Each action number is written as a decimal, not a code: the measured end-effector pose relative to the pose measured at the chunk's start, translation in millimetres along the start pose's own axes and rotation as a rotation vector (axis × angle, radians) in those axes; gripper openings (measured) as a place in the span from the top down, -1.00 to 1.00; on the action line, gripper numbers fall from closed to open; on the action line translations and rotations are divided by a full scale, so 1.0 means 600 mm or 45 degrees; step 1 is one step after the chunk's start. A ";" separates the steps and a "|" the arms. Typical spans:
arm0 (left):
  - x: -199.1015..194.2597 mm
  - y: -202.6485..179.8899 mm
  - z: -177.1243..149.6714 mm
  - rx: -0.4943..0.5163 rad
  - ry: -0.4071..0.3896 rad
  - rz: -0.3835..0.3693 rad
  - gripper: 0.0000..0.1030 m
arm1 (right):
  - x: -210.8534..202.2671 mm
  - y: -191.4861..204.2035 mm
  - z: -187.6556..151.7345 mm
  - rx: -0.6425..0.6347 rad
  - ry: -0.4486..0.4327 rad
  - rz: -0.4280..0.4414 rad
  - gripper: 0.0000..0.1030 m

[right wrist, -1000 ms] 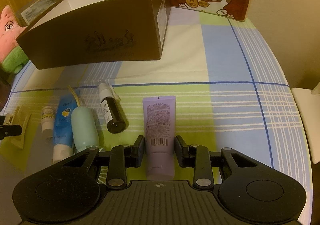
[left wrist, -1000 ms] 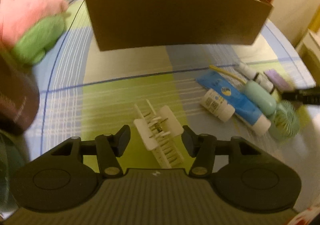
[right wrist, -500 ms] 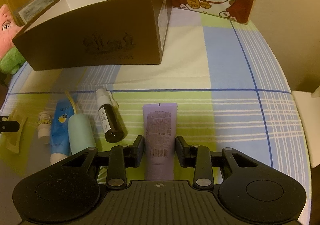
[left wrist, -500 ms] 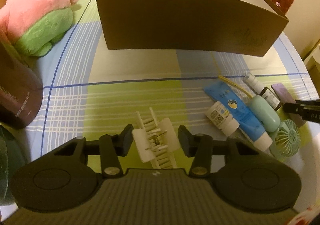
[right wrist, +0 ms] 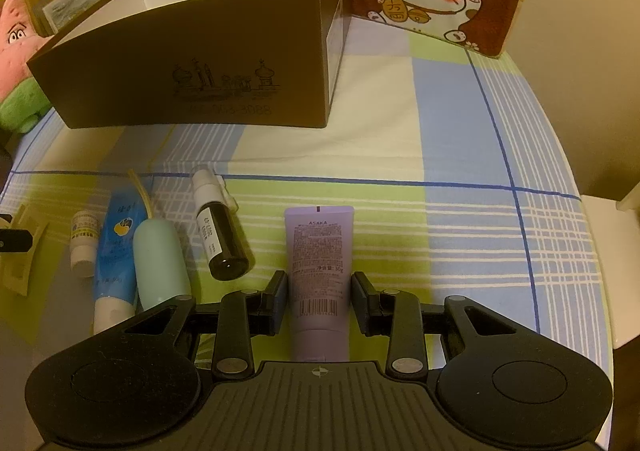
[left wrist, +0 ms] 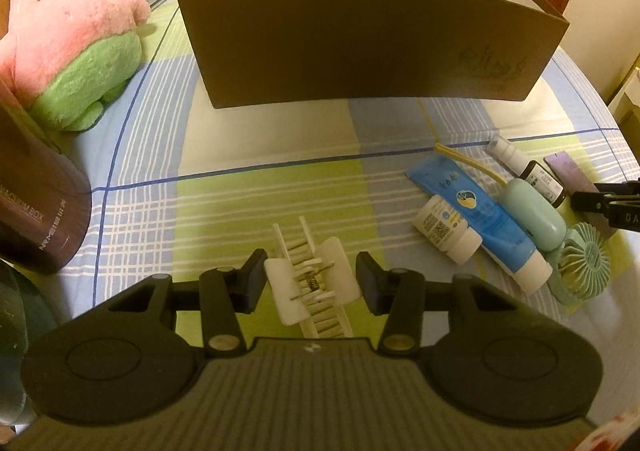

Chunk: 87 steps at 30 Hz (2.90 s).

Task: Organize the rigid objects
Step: 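Lift the clip rack and purple tube with both tools toward the brown box, then open both tools to drop the clip rack and purple tube into the box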

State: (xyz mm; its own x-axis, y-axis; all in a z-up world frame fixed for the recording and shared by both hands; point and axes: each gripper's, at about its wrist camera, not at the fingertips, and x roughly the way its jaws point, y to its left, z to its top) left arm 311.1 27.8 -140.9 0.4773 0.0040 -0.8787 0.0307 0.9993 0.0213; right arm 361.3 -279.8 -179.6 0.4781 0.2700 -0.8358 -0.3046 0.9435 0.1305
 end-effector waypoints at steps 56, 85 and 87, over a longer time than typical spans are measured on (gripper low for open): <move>-0.027 0.001 0.346 0.155 -0.366 0.017 0.12 | -0.015 0.068 0.359 0.003 -0.359 0.261 0.35; 0.140 0.030 0.440 0.148 -0.209 0.083 -0.23 | 0.120 0.072 0.426 -0.057 -0.184 0.112 0.35; 0.137 0.030 0.440 0.148 -0.211 0.077 -0.23 | 0.121 0.073 0.428 -0.058 -0.190 0.120 0.34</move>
State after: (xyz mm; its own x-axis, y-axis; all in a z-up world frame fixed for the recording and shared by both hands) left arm 582.7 36.6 -87.2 0.6188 0.0479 -0.7841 0.0944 0.9864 0.1348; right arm 594.3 -169.5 -97.7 0.5614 0.3851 -0.7325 -0.3890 0.9040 0.1771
